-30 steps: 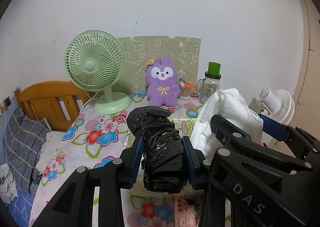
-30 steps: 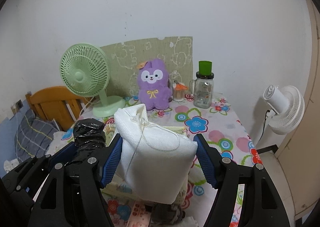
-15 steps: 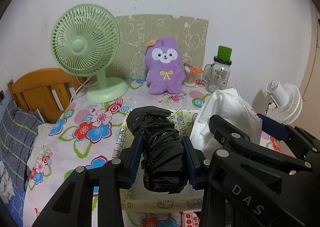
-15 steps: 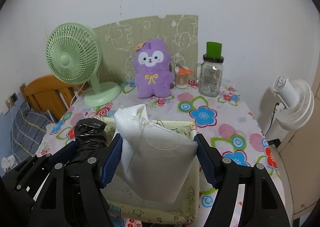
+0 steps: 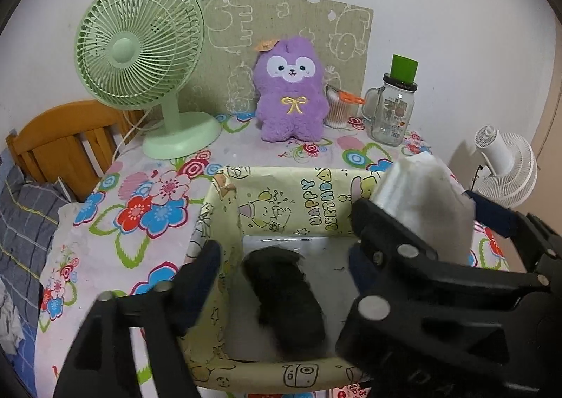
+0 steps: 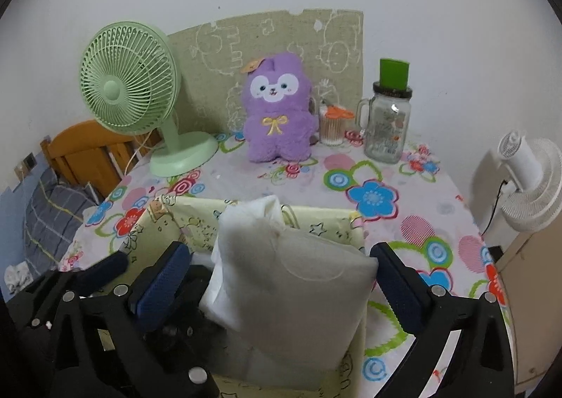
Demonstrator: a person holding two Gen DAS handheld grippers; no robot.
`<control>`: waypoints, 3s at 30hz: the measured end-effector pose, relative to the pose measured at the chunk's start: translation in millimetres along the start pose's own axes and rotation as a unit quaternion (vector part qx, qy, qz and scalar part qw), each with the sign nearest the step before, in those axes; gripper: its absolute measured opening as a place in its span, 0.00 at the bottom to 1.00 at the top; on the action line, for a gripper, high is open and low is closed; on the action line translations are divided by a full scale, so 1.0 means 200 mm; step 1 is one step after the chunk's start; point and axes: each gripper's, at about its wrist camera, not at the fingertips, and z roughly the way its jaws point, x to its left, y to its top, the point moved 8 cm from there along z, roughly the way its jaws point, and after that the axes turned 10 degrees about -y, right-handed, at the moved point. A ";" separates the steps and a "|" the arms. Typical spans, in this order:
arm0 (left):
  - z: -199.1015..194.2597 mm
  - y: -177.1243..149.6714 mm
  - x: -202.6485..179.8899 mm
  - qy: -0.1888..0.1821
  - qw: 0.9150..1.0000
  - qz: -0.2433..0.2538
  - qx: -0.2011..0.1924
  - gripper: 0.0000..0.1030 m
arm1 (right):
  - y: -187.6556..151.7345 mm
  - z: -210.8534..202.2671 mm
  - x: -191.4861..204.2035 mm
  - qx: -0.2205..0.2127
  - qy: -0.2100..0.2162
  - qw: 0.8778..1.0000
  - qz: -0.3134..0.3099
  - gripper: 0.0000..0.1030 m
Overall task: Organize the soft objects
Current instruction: 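Lower black bundle into box with left tool while right tool drops white bag in, then withdraw both tools from the box toward the remaining items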
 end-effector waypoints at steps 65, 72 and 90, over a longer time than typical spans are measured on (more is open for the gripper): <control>-0.68 -0.26 -0.20 -0.008 0.996 0.039 -0.081 1.00 | -0.22 -0.76 -0.05 -0.056 0.004 0.998 -0.011 1.00; -0.75 -0.33 -0.23 -0.008 0.995 0.040 -0.087 1.00 | -0.29 -0.83 -0.06 -0.059 0.007 0.998 -0.009 1.00; -0.80 -0.56 -0.23 -0.009 0.996 0.035 -0.081 1.00 | -0.52 -0.91 -0.05 -0.047 -0.004 0.999 -0.006 1.00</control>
